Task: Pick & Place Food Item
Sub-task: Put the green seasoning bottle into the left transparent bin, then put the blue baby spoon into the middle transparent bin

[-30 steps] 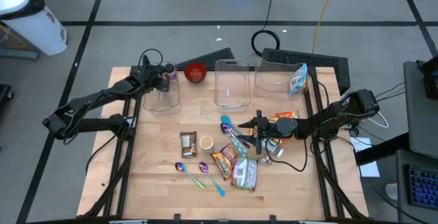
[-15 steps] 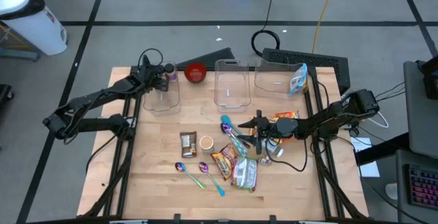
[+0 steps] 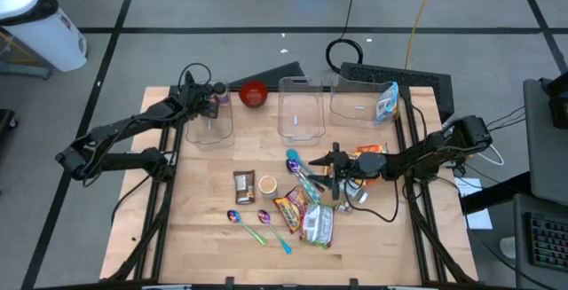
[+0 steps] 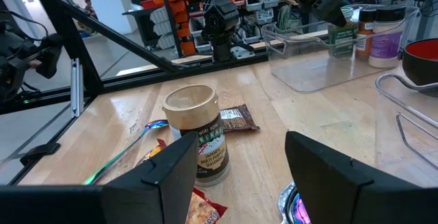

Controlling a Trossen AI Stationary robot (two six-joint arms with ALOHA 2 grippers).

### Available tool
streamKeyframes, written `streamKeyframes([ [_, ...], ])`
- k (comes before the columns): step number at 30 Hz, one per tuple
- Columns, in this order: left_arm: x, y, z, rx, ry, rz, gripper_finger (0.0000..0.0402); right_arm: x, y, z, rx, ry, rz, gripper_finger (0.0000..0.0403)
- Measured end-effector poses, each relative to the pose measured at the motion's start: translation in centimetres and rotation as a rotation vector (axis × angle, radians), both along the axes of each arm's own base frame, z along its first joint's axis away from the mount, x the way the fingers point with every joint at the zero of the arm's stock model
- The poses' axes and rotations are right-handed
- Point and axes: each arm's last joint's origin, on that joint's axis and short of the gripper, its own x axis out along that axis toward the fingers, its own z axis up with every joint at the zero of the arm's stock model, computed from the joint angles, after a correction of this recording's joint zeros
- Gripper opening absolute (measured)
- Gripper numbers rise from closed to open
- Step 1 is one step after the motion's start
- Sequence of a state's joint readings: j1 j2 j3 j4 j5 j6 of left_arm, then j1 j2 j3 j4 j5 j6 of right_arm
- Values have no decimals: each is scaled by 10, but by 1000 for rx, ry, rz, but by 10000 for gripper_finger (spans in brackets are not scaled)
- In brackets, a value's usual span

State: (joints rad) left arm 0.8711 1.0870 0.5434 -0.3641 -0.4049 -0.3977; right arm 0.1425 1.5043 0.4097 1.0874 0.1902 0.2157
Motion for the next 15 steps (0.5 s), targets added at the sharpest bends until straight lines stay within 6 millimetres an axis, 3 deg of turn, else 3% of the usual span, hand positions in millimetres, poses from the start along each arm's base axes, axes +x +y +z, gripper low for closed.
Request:
streamKeyframes([
  [7,0,0,0,-7,10,-26,338,0,0,0,0,0,1,212],
  [15,0,-5,8,23,-36,-53,380,0,0,0,0,0,0,212],
])
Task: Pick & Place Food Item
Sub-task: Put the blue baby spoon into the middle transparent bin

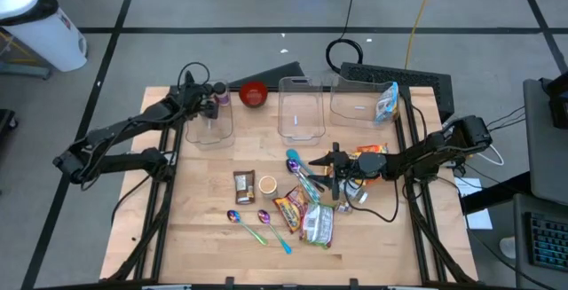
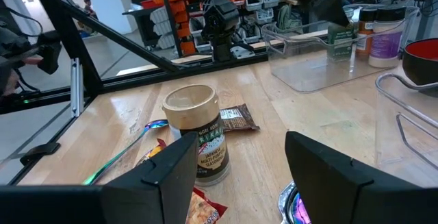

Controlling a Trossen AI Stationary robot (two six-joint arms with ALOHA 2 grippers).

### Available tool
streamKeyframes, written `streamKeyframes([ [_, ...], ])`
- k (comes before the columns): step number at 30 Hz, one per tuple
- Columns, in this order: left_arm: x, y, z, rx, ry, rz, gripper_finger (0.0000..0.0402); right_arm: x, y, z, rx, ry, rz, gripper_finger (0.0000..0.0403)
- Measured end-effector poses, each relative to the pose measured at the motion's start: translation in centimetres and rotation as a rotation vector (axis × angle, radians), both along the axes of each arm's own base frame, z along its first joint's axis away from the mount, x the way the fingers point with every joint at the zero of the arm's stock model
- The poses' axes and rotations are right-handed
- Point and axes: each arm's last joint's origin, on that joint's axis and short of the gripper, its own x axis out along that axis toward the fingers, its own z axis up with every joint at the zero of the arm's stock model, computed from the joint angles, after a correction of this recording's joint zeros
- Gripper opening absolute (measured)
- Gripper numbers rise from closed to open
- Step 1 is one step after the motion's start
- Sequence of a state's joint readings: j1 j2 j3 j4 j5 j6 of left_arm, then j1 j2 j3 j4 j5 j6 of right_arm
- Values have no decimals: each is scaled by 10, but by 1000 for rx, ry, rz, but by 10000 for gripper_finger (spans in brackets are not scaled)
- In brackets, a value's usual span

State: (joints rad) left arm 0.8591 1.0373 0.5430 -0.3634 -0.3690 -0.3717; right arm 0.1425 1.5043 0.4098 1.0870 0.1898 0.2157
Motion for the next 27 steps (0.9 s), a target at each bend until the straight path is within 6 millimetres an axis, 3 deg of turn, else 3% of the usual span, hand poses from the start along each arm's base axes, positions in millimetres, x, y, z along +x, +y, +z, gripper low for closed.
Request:
streamKeyframes([
  [10,-3,-22,31,81,-190,-190,366,0,0,0,-1,0,0,212],
  [17,-4,-39,57,241,-322,-338,347,0,-1,0,-19,-1,-8,212],
  [22,6,-51,73,289,-491,-625,340,0,-3,2,-19,-16,-32,212],
  [27,22,-63,72,206,-576,-903,346,1,-9,5,-13,-53,-54,212],
])
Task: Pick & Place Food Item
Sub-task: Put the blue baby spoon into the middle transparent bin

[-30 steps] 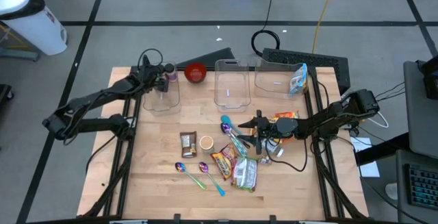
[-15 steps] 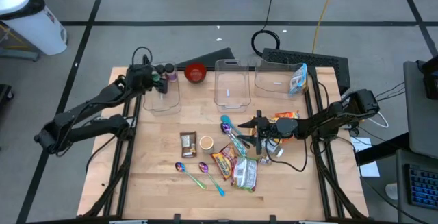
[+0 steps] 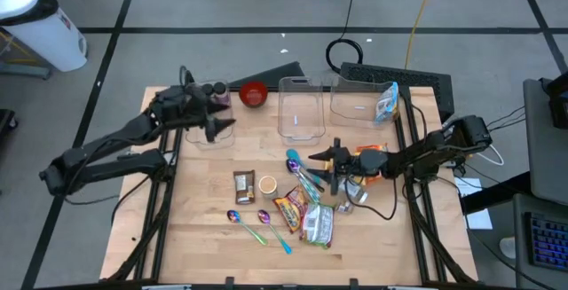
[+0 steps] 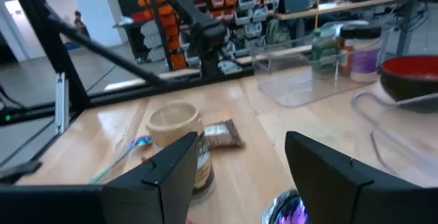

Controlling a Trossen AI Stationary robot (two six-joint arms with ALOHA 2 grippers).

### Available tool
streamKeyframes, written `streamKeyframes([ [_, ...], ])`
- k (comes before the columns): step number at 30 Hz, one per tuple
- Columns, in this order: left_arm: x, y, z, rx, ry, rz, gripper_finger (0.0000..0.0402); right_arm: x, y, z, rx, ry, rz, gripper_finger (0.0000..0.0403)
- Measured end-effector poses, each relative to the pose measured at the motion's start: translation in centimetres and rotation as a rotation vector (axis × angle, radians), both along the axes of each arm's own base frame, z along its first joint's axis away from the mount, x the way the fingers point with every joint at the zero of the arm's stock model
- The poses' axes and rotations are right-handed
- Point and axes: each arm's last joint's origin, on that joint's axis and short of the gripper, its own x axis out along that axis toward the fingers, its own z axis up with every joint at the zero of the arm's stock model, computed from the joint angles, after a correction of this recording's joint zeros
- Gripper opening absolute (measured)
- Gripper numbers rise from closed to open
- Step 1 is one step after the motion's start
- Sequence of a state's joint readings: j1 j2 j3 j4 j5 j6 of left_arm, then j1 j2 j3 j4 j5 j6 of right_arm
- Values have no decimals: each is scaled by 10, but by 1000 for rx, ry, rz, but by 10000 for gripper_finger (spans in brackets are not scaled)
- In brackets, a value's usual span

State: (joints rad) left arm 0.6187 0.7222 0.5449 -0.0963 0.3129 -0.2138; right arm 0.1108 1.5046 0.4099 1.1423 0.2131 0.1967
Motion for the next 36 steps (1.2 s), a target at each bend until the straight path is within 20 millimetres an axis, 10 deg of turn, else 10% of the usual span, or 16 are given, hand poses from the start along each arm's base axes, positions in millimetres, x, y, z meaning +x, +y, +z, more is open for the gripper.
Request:
streamKeyframes([
  [17,89,-47,-32,217,4,-453,293,13,7,21,59,-99,20,212],
  [28,97,-90,-34,247,-22,-633,276,60,22,48,49,472,-176,212],
  [36,97,-100,-34,307,-6,-588,281,59,13,19,90,635,-283,212],
])
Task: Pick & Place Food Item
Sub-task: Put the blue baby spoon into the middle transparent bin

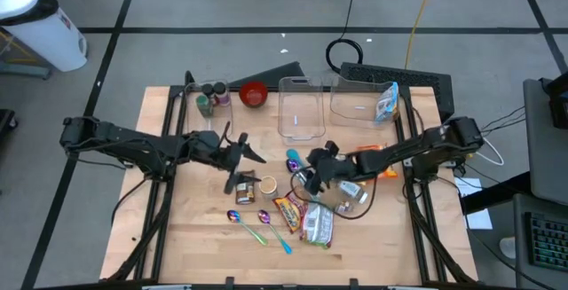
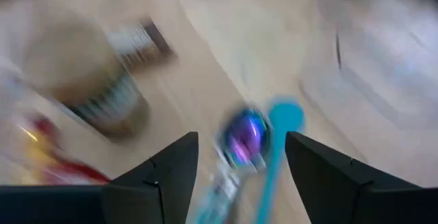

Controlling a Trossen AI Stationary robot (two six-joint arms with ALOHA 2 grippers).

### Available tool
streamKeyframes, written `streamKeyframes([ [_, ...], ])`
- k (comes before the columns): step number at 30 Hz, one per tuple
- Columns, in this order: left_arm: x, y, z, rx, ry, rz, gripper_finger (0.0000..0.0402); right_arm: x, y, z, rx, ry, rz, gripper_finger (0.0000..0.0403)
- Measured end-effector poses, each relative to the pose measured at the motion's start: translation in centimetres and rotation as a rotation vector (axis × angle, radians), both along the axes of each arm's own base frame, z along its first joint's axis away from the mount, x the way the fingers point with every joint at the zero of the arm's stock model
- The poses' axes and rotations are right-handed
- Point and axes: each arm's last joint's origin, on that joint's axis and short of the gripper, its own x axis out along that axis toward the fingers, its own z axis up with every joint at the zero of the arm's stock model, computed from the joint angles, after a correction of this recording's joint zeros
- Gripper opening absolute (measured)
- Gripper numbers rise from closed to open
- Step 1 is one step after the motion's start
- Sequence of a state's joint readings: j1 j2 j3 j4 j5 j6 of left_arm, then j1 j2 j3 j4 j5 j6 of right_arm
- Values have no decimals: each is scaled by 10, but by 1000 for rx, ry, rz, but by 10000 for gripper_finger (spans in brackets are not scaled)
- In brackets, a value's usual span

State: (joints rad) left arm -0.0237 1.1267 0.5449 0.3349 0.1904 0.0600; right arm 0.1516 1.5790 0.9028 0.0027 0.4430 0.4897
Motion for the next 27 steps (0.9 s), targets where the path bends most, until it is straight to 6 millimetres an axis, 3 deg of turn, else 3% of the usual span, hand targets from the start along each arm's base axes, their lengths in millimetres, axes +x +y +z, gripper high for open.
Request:
streamKeyframes([
  [8,1,4,3,56,-45,87,276,7,-10,-42,-16,154,-35,212],
  [18,1,14,3,88,-44,146,275,8,-13,-65,37,235,-43,209],
  [22,1,18,3,93,-42,162,269,8,-14,-67,42,241,-53,187],
  [27,1,23,3,95,-40,184,272,8,-16,-67,52,245,-53,126],
])
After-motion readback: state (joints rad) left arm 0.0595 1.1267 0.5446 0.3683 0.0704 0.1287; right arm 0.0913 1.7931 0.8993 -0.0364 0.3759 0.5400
